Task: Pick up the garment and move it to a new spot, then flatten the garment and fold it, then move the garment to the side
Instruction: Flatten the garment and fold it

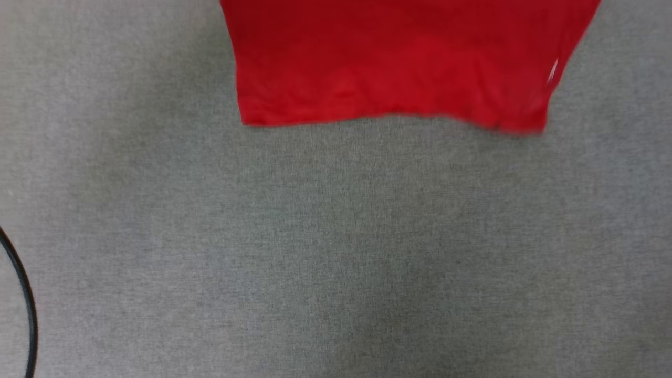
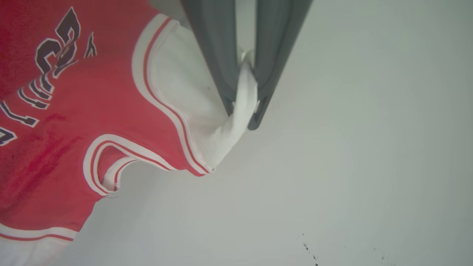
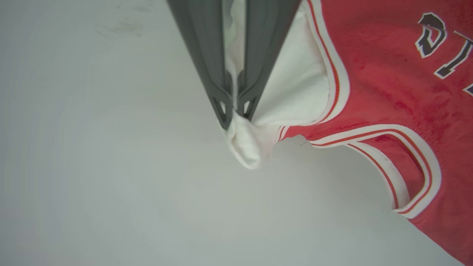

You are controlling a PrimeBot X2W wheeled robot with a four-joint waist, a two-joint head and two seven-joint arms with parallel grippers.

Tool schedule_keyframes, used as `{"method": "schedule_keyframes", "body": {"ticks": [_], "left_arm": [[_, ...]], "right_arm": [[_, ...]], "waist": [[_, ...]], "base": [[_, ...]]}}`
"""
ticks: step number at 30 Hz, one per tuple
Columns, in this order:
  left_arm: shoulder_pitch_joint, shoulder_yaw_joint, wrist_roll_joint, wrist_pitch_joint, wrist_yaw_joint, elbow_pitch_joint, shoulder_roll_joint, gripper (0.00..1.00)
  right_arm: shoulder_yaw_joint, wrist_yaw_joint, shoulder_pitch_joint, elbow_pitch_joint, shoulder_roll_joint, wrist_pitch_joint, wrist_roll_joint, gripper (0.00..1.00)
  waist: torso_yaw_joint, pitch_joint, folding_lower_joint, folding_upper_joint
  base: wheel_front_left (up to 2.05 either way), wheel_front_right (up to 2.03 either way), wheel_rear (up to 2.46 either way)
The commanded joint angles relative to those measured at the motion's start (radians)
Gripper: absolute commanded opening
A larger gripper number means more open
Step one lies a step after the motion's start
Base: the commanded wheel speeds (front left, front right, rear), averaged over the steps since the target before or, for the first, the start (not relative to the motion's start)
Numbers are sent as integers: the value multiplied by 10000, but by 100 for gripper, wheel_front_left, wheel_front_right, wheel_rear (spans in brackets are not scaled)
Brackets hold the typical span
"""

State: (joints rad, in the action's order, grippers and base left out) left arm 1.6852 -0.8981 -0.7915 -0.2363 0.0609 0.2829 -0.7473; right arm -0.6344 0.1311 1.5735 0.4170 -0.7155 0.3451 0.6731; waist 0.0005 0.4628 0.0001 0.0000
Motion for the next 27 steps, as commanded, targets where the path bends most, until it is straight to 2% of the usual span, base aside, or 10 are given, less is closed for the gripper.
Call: {"method": "schedule_keyframes", "body": {"ticks": [1,7,15,20,27], "left_arm": [[742,214,186,312,77,480,236,0],[2375,503,523,956,331,1649,780,0],[3451,624,384,1377,554,2656,1104,0],[3115,412,204,1732,627,3211,1158,0],[1655,-103,-128,2397,666,3707,1191,0]], "right_arm": [[196,-6,772,325,344,-151,-462,0],[561,-6,2387,1121,1070,-406,-1328,0],[472,-6,3682,1816,1527,-650,-1925,0],[158,-6,3623,2290,1791,-994,-1917,0],[-681,-6,2276,2900,1996,-1779,-1444,0]], "waist": [[42,662,-1,0],[130,1199,-1,0],[279,1634,-1,0],[343,1768,-1,0],[287,1463,-1,0]], "base": [[0,0,0],[0,0,0],[0,0,0],[0,0,0],[0,0,0]]}}
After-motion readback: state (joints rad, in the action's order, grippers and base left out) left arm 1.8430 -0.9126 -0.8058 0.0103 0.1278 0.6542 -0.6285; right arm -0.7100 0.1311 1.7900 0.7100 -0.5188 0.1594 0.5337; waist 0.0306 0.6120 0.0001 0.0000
